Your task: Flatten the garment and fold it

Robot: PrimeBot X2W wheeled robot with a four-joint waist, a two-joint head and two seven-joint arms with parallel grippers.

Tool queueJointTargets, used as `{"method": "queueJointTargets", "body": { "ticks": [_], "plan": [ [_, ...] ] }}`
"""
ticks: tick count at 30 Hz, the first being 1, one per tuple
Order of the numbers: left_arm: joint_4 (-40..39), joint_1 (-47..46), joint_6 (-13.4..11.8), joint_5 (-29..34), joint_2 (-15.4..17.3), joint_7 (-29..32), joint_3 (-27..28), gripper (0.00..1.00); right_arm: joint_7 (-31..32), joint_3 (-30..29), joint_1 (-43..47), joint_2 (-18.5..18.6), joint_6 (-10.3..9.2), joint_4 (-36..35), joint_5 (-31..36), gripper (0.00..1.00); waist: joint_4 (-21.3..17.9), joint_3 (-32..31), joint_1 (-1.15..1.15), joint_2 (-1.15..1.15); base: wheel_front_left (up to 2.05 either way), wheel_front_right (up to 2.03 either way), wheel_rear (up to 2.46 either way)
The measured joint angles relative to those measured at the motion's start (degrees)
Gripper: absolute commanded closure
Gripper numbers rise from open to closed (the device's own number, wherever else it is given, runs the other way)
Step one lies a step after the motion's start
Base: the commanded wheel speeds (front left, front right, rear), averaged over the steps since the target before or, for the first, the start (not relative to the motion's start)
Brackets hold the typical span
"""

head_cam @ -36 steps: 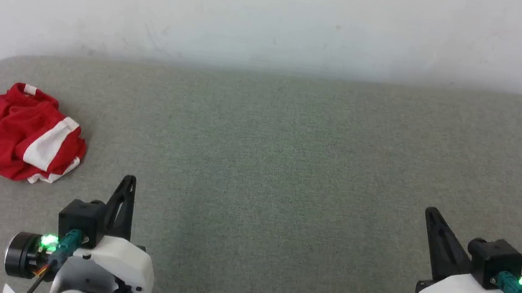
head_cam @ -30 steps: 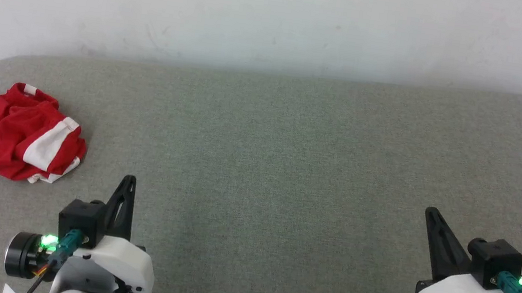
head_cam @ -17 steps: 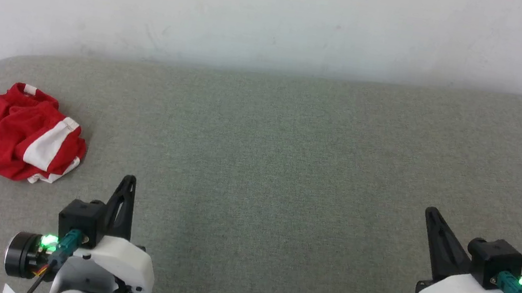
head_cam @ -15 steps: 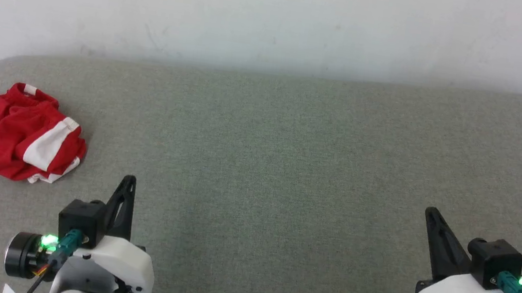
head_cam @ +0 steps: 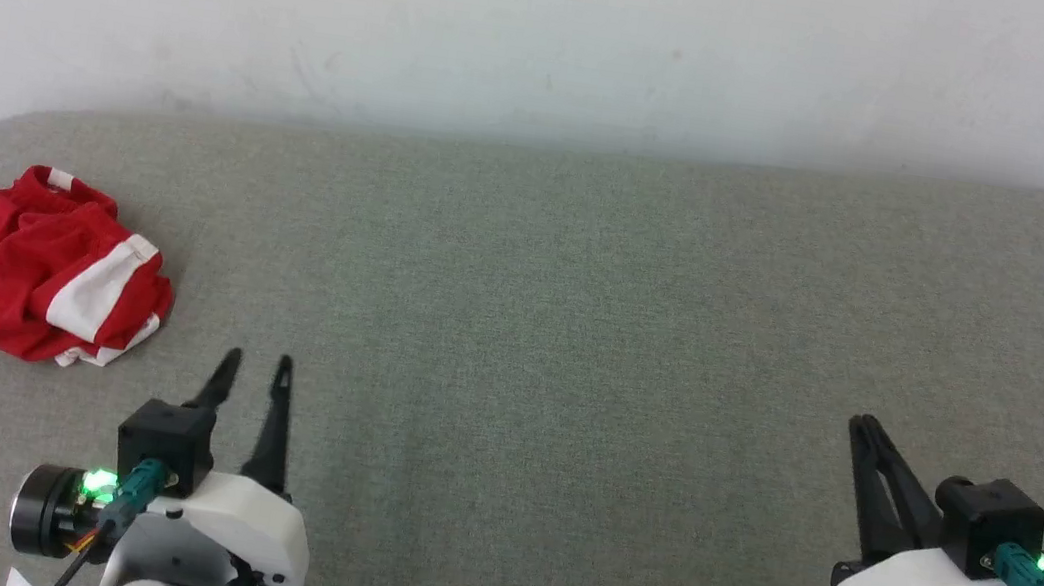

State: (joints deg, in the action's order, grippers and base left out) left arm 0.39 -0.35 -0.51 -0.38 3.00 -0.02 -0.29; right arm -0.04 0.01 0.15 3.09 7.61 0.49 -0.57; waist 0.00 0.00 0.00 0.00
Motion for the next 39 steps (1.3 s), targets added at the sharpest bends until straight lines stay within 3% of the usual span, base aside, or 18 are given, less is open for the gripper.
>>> {"method": "queueJointTargets", "body": {
  "ticks": [22, 39],
  "plan": [
    [0.7, 0.0, -0.7, -1.9, 0.0, -2.1, -1.5, 0.0, -2.2, -0.8, 0.3, 0.0, 0.0, 1.2, -2.9, 0.0, 0.4, 0.0, 0.0, 0.0, 0.0, 0.0, 0.0],
    [1.1, 0.4, -1.8, -3.2, 0.0, -4.1, -2.1, 0.0, -4.1, -1.1, 1.4, 0.0, 0.0, 2.5, -5.3, 0.0, 4.1, -0.2, 0.0, 0.0, 0.0, 0.0, 0.0]
  ]
}}
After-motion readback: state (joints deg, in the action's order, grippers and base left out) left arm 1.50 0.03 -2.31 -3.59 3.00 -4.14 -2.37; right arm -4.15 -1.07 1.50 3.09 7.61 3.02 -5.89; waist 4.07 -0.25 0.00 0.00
